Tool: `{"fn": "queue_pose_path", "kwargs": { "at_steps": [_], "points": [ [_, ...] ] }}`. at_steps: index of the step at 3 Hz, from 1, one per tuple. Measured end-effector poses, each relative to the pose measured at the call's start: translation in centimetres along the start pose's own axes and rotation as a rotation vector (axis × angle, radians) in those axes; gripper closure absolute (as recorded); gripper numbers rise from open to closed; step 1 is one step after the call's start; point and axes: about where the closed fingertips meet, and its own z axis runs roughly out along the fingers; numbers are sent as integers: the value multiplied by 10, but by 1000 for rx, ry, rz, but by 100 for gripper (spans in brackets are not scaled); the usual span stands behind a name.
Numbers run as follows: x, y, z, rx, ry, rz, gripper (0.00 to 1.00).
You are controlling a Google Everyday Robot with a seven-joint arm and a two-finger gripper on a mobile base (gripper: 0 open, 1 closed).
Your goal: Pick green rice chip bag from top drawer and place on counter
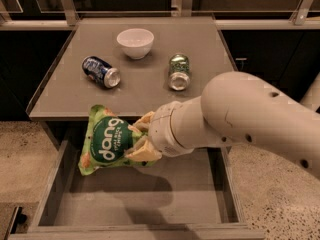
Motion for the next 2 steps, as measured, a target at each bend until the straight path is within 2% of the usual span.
{"fn": "queue_pose_path", "kwargs": {
  "at_steps": [1,2],
  "points": [
    [3,3,6,-16,1,12,100],
    [-11,-21,0,-34,21,-3,100]
  ]
}}
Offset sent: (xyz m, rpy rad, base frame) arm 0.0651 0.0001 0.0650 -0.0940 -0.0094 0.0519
